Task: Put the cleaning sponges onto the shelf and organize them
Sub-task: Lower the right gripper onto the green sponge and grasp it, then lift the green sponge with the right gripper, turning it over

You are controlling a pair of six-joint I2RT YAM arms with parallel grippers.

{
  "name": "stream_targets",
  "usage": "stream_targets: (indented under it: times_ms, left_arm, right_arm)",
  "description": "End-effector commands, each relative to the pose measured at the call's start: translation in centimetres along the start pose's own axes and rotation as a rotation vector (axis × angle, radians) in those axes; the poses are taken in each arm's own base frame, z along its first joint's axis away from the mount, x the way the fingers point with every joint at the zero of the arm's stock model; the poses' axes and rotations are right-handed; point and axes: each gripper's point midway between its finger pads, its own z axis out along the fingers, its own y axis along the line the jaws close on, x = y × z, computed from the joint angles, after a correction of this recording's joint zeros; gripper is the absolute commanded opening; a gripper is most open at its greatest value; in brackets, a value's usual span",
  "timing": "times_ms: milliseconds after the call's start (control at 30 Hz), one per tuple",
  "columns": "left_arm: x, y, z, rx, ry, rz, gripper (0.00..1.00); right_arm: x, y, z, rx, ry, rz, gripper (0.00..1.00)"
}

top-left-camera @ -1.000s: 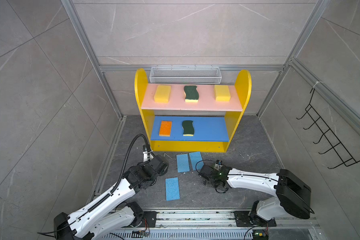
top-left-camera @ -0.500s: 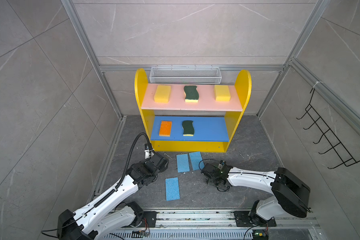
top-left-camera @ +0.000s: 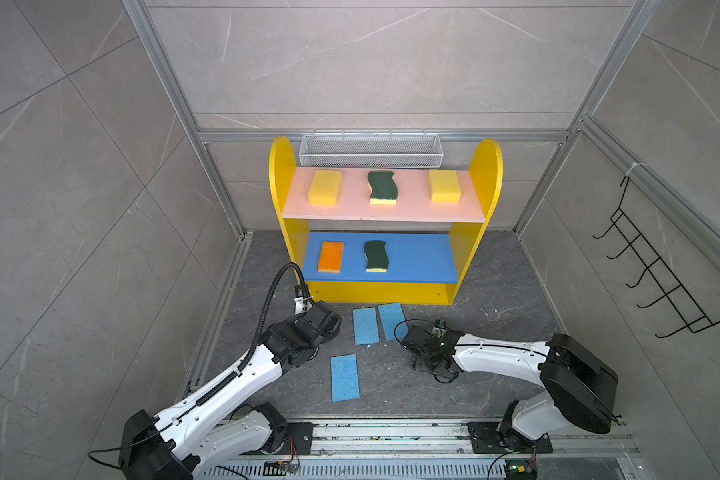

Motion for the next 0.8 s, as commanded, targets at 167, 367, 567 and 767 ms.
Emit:
stream_targets:
  times_ms: [167,367,567,767]
  left_arm:
    - [-1.9,-0.6,-0.7,0.011,-0.038,-0.04,0.77]
    - [-1.7,-1.0,-0.3,0.019,-0.025,-0.052,0.76]
    - [-2.0,-1.0,-0.7,0.031,-0.038,-0.073,0.75]
    - [-2.2,-0.8,-1.1,0.042,-0.054,-0.095,0.75]
  right_arm:
    - [-2.0,-0.3,-2.4,-0.03,-0.096,-0.161,0.73]
    - [-3.9,-0.4,-5.9,-0.084,-0.19,-0.218,0.72]
    - [-6.6,-0.1,-9.6,-0.104,-0.305,-0.281,0.73]
    - [-10.1,0.6,-12.5,-0.083,-0.446,-0.336,0.76]
